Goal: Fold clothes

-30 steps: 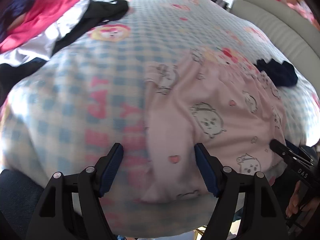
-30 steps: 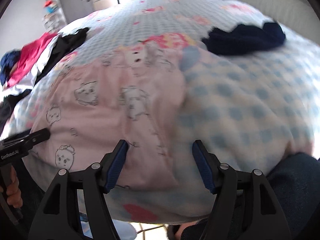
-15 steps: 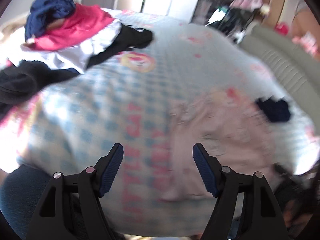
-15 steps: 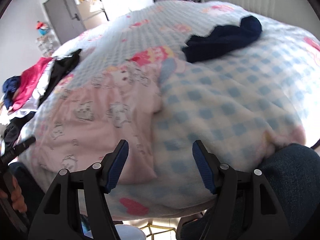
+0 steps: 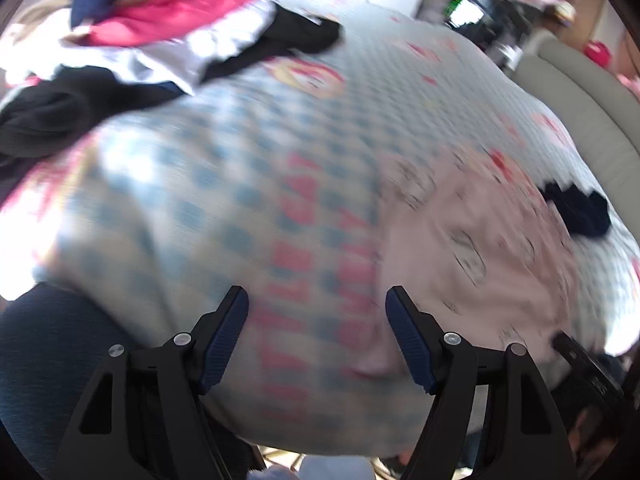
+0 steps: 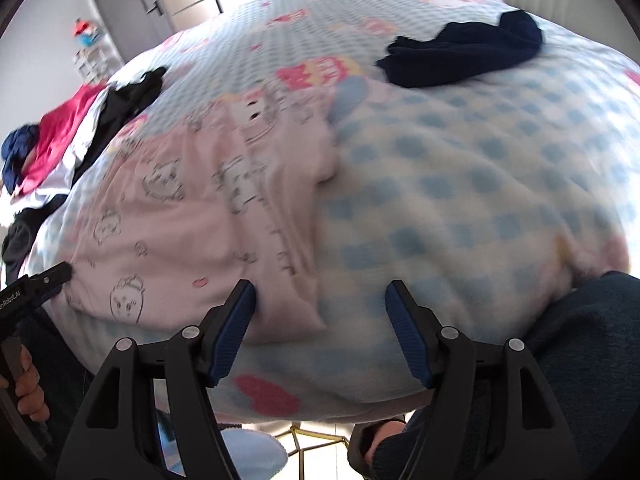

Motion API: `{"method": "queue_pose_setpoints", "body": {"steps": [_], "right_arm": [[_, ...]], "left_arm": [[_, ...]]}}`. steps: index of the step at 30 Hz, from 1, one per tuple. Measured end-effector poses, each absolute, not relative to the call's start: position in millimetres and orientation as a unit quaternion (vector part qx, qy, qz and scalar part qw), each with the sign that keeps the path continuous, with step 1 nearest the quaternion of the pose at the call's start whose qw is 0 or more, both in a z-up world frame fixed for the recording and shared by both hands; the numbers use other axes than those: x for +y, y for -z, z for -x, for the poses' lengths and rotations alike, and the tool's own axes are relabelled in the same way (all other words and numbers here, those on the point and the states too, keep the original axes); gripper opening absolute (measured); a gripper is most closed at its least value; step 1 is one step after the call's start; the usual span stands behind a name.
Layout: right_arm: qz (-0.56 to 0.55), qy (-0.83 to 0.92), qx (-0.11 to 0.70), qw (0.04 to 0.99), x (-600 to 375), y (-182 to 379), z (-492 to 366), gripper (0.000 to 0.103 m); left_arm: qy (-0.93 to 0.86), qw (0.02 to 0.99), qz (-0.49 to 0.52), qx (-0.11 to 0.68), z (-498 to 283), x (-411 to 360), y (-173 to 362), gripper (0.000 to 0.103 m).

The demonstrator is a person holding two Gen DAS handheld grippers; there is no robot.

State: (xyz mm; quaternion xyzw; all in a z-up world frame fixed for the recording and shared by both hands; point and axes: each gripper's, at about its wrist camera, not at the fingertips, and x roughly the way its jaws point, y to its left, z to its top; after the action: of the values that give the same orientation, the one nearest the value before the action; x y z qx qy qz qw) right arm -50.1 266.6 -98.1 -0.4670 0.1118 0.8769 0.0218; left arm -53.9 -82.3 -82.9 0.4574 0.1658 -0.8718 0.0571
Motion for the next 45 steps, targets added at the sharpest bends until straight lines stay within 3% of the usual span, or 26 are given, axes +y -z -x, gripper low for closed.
{"method": "queue_pose_setpoints", "body": {"steps": [9, 12, 22, 25, 28, 31, 33, 39, 41, 45], "right_arm": [[0.452, -0.886, 0.105, 0.007, 264, 91, 43, 0.069], [0.466, -0.881, 0.079, 0.022, 258, 96, 45, 0.069], [0.458, -0.879, 0.087, 0.102, 286, 95, 39, 0.069], [0.439, -0.887, 0.137, 0.047, 290, 91, 38, 0.073], [0.44, -0.886, 0.142, -0.027, 274, 91, 41, 0.074], [0.458, -0.883, 0.102, -0.003, 266, 99, 46, 0.072], [0.469, -0.88, 0.076, 0.013, 261, 104, 50, 0.072], [0.442, -0.88, 0.167, 0.038, 303, 95, 49, 0.073], [0.434, -0.88, 0.193, 0.019, 311, 91, 53, 0.074], [0.438, -0.889, 0.128, -0.032, 288, 82, 79, 0.075]], "left_arm": [[0.867, -0.003, -0.477, 0.144, 48, -57, 88, 0.072], [0.862, 0.013, -0.492, 0.119, 51, -51, 94, 0.065], [0.879, 0.033, -0.442, 0.175, 44, -73, 77, 0.064], [0.868, -0.035, -0.456, 0.192, 52, -62, 83, 0.066], [0.871, -0.052, -0.469, 0.138, 58, -36, 88, 0.066], [0.872, 0.026, -0.485, 0.06, 63, -28, 97, 0.068], [0.869, 0.033, -0.481, 0.113, 59, -46, 96, 0.068], [0.863, -0.018, -0.457, 0.214, 60, -73, 82, 0.068], [0.864, -0.054, -0.458, 0.2, 74, -64, 78, 0.069], [0.877, -0.113, -0.444, 0.147, 99, -37, 67, 0.069]]}}
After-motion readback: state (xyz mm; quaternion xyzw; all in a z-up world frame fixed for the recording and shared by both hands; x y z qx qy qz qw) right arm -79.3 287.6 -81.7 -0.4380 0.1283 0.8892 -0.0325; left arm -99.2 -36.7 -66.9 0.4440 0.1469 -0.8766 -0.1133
